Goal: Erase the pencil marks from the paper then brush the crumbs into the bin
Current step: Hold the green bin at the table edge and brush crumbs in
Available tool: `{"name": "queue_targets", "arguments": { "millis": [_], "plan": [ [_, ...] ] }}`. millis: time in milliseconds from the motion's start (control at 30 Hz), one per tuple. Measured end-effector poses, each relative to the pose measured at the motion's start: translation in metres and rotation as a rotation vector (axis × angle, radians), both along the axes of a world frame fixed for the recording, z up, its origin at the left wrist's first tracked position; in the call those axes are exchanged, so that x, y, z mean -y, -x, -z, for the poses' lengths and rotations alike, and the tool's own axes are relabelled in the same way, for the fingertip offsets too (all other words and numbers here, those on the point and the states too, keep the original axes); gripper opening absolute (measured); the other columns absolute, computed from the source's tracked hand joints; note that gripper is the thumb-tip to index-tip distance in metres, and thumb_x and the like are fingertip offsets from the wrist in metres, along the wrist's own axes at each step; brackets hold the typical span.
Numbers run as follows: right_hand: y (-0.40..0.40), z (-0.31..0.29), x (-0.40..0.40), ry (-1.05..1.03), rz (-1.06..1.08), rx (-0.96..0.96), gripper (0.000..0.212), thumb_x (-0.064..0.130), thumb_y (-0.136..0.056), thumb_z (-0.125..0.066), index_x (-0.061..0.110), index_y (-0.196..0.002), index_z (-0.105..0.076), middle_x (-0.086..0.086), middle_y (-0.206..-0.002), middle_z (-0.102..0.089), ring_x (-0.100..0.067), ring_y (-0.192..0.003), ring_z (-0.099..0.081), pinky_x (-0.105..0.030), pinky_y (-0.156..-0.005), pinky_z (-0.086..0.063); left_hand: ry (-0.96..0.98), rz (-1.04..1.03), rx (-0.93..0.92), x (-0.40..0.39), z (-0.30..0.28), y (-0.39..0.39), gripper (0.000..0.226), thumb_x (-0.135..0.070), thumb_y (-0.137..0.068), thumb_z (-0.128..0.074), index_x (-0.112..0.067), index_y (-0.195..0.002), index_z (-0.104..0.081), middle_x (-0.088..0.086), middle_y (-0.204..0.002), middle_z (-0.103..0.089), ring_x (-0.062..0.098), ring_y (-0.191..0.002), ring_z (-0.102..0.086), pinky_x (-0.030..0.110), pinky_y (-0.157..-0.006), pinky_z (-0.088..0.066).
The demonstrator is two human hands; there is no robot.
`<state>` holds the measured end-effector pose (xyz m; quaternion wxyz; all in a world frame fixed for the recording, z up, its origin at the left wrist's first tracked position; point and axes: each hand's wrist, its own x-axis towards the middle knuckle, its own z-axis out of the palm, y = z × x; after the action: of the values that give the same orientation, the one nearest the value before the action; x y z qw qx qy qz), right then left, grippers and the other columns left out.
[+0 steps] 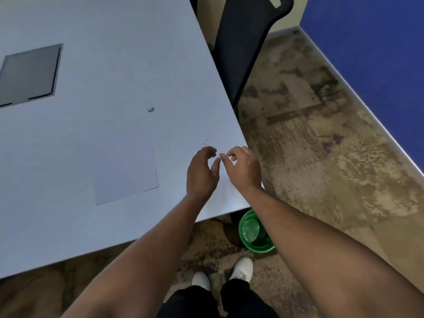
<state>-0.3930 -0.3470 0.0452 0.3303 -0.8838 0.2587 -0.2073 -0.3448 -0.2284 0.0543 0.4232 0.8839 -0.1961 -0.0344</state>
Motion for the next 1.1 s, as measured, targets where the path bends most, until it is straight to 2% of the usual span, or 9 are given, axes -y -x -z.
{"name": "queue_targets", "arguments": {
  "millis": [100,233,367,500,667,767,867,933,1100],
  "plan": [
    [0.02,0.0,0.009,0.045,-0.022,-0.031,0.017,0.032,-0.095,-0.061,0.017,-0.095,-0.068,0.002,-0.093,-0.064,-0.016,-0.083,-0.058,-0.024,-0.063,-0.044,-0.004,0.033,0.015,0.001,-0.004,0.01,0.033,-0.027,-0.099,-0.065,-0.018,-0.131,-0.06,-0.001,-0.125,-0.067,0.015,-0.114,-0.062,0.04,-0.096,-0.056],
    [0.058,0.003,0.012,0.047,0.027,-0.111,0.019,0.033,-0.097,-0.055,0.019,-0.101,-0.068,0.001,-0.1,-0.062,-0.02,-0.086,-0.059,-0.028,-0.065,-0.048,0.014,0.128,-0.03,-0.004,-0.004,0.033,0.036,-0.035,-0.1,-0.06,-0.02,-0.133,-0.059,-0.003,-0.128,-0.066,0.014,-0.117,-0.06,0.04,-0.097,-0.055],
    [0.094,0.005,0.01,0.068,0.076,-0.167,0.034,0.035,-0.097,-0.053,0.018,-0.126,-0.062,-0.001,-0.117,-0.057,-0.022,-0.096,-0.059,-0.036,-0.076,-0.054,0.003,0.26,0.002,-0.007,0.004,0.061,0.035,-0.04,-0.099,-0.059,-0.022,-0.13,-0.062,-0.005,-0.129,-0.063,0.013,-0.123,-0.052,0.037,-0.097,-0.052],
    [0.125,0.005,0.011,0.028,0.174,-0.237,0.043,0.035,-0.099,-0.051,0.018,-0.138,-0.053,-0.003,-0.129,-0.051,-0.021,-0.108,-0.056,-0.039,-0.085,-0.053,0.002,0.387,-0.023,-0.003,0.018,0.091,0.032,-0.039,-0.099,-0.058,-0.022,-0.126,-0.064,-0.006,-0.123,-0.064,0.011,-0.12,-0.051,0.038,-0.093,-0.054],
    [0.156,0.018,0.027,0.04,0.177,-0.307,0.043,0.036,-0.1,-0.049,0.015,-0.137,-0.055,-0.009,-0.13,-0.052,-0.027,-0.115,-0.053,-0.042,-0.092,-0.051,-0.073,0.49,-0.121,0.009,0.032,0.126,0.031,-0.037,-0.101,-0.055,-0.019,-0.124,-0.065,-0.002,-0.118,-0.069,0.014,-0.109,-0.062,0.037,-0.092,-0.053],
    [0.176,0.042,0.04,0.021,0.187,-0.338,0.046,0.038,-0.099,-0.047,0.016,-0.139,-0.052,-0.008,-0.126,-0.052,-0.027,-0.111,-0.054,-0.045,-0.09,-0.051,-0.178,0.577,-0.249,0.015,0.06,0.14,0.057,-0.048,-0.097,-0.055,-0.024,-0.148,-0.044,0.001,-0.144,-0.053,0.017,-0.125,-0.057,0.038,-0.103,-0.05],
    [0.198,0.077,0.057,-0.013,0.159,-0.396,0.05,0.04,-0.099,-0.045,0.018,-0.144,-0.045,-0.008,-0.127,-0.05,-0.027,-0.114,-0.052,-0.044,-0.093,-0.05,-0.315,0.543,-0.343,0.018,0.101,0.155,0.069,-0.053,-0.095,-0.055,-0.03,-0.155,-0.03,0.001,-0.153,-0.044,0.018,-0.123,-0.059,0.043,-0.102,-0.052],
    [0.213,0.101,0.067,-0.042,0.138,-0.416,0.051,0.039,-0.099,-0.047,0.019,-0.145,-0.044,-0.008,-0.128,-0.05,-0.027,-0.113,-0.053,-0.044,-0.092,-0.051,-0.364,0.442,-0.373,0.02,0.128,0.165,0.066,-0.046,-0.097,-0.058,-0.028,-0.155,-0.031,0.003,-0.15,-0.049,0.019,-0.117,-0.063,0.042,-0.101,-0.053],
    [0.244,0.17,0.099,-0.113,0.124,-0.475,0.053,0.034,-0.098,-0.054,0.014,-0.145,-0.045,-0.013,-0.132,-0.051,-0.03,-0.112,-0.058,-0.039,-0.093,-0.051,-0.405,0.181,-0.458,0.045,0.205,0.184,0.062,-0.031,-0.101,-0.058,-0.014,-0.155,-0.034,0.016,-0.143,-0.057,0.036,-0.129,-0.057,0.044,-0.105,-0.048]
  ]
}}
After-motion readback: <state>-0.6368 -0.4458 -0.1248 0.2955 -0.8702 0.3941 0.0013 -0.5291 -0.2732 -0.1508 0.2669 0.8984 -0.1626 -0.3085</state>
